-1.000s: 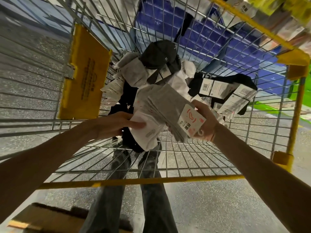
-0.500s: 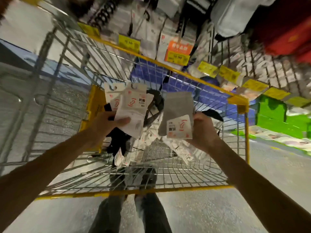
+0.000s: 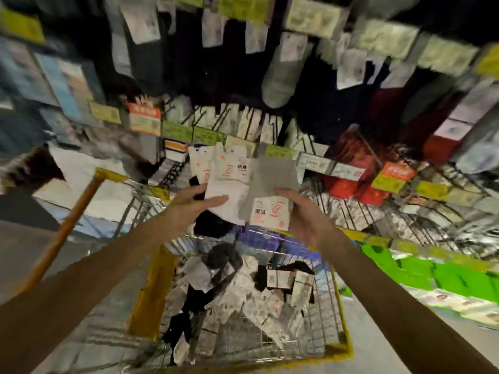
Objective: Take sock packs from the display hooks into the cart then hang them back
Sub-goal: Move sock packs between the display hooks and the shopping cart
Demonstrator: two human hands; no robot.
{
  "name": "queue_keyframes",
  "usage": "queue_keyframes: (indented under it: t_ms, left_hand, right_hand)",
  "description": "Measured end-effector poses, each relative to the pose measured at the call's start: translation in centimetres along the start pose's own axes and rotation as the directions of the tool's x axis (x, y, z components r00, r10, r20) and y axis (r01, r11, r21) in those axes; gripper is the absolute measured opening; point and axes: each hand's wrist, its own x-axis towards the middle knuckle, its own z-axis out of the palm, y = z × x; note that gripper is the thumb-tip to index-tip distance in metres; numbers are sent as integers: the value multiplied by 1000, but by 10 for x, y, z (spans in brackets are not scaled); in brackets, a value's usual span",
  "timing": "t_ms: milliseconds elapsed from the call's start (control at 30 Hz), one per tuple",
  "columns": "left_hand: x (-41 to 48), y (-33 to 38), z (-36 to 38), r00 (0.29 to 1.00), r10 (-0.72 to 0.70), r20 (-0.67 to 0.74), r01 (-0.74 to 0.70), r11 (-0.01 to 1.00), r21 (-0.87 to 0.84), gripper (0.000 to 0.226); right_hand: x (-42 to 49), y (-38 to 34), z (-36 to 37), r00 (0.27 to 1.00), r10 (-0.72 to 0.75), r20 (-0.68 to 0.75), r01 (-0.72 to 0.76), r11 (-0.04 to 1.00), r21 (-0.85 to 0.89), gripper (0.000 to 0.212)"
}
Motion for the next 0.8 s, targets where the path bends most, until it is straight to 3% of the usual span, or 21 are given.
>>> queue_keyframes:
  t_ms: [67,167,333,500,600,667,733,800]
  left_hand:
    - [-8,29,3,999,12,29,-13,1000,9,37]
    - [-19,74,11,997,1,77,1,999,-32,43]
    - [-43,144,26,981,39,192,-32,999,-40,31]
    - [-54,182,33,984,125,130,-125,992,-7,29]
    - [-56,185,36,988,153,25,-153,988,-34,31]
    - [-57,182,38,984,172,-34,-174,983,-64,35]
    - [-61,179,44,980,188,-62,-192,979,-70,33]
    - [-63,176,52,982,182,-57,-187,977,-104,30]
  right_hand:
    - [-15,-29,18,998,-58,0,58,996,-69,35]
    - [-36,-69,47,988,-153,19,154,982,-105,25]
    - [-69,-118,85,971,-241,16,241,970,-37,15]
    - [-81,-143,104,941,-327,-88,316,941,-124,25]
    - [-79,-143,109,880,-443,-175,453,891,21,37]
    - [-76,-141,110,843,-493,-217,530,830,174,29]
    - [-77,-138,117,823,-490,-287,560,782,273,23]
    - [-78,-130,127,798,-480,-364,585,761,281,37]
